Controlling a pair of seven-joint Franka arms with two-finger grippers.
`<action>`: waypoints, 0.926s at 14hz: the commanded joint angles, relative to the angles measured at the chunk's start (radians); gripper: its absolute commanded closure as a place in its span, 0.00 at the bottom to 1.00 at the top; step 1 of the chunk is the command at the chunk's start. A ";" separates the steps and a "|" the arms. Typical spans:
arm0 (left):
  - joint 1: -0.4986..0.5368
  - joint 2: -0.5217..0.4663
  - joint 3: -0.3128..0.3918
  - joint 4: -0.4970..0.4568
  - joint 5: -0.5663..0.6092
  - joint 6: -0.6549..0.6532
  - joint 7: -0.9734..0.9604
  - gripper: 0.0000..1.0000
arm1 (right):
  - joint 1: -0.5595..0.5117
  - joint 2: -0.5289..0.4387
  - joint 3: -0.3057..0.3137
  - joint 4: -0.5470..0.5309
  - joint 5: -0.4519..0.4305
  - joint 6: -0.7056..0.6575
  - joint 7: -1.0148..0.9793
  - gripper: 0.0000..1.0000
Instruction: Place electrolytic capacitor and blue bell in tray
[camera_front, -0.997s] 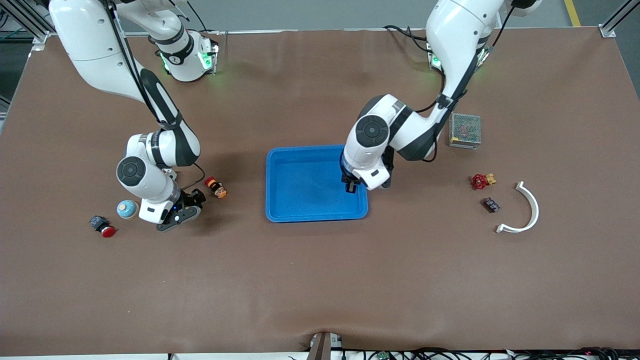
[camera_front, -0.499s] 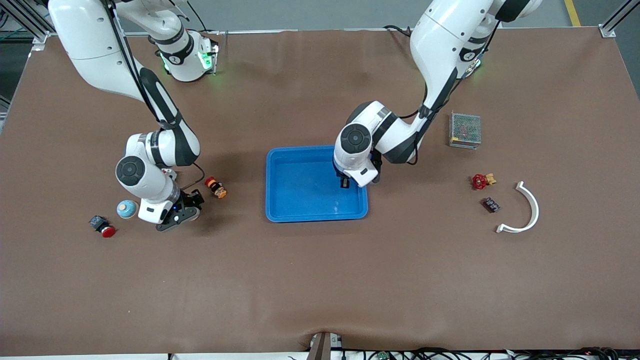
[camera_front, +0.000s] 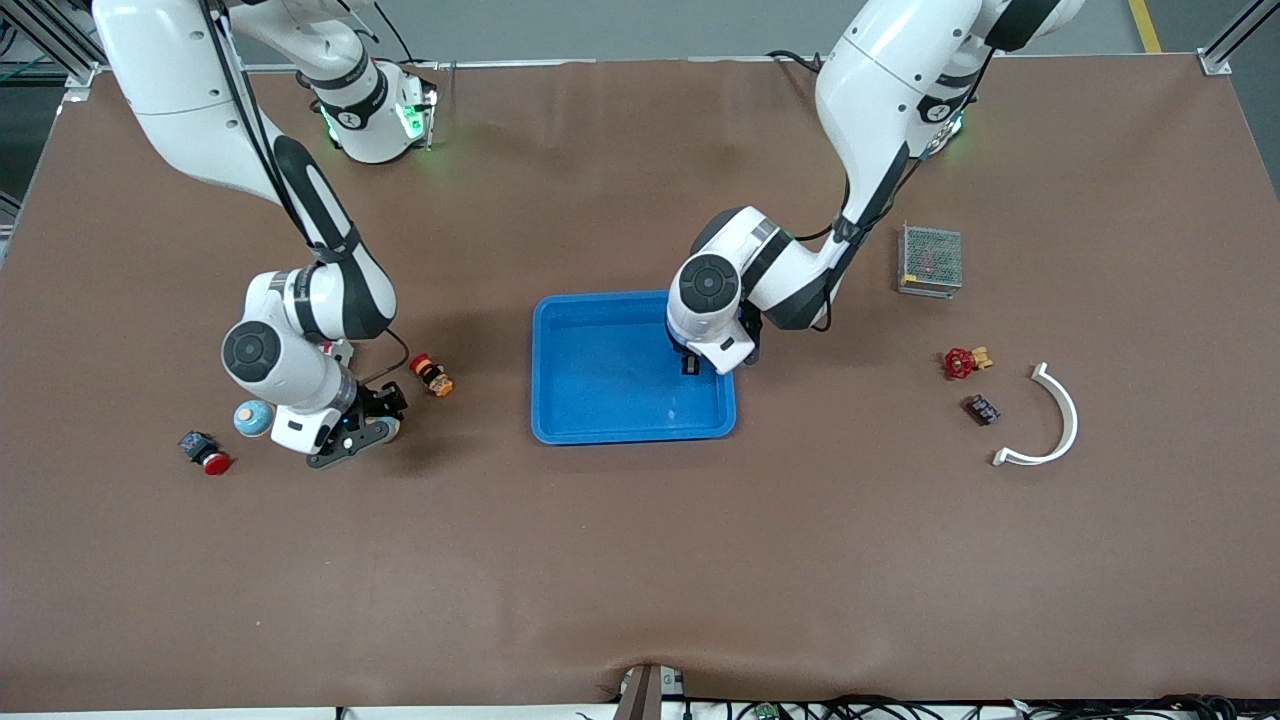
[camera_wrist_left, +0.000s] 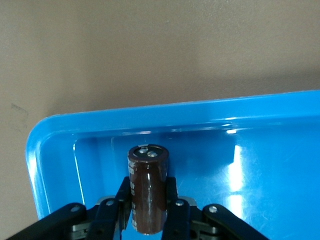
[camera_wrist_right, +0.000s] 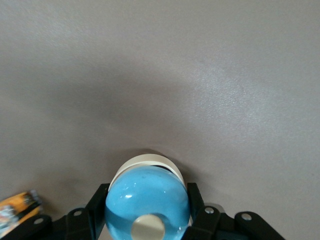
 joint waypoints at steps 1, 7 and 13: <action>-0.010 0.004 0.005 0.021 -0.021 -0.021 -0.005 0.15 | 0.023 -0.027 -0.005 0.072 0.036 -0.147 0.072 0.49; -0.003 -0.035 0.009 0.045 0.006 -0.086 0.012 0.00 | 0.184 -0.122 -0.003 0.105 0.036 -0.289 0.522 0.50; 0.083 -0.126 0.019 0.071 0.043 -0.233 0.182 0.00 | 0.366 -0.133 -0.003 0.105 0.036 -0.272 0.870 0.50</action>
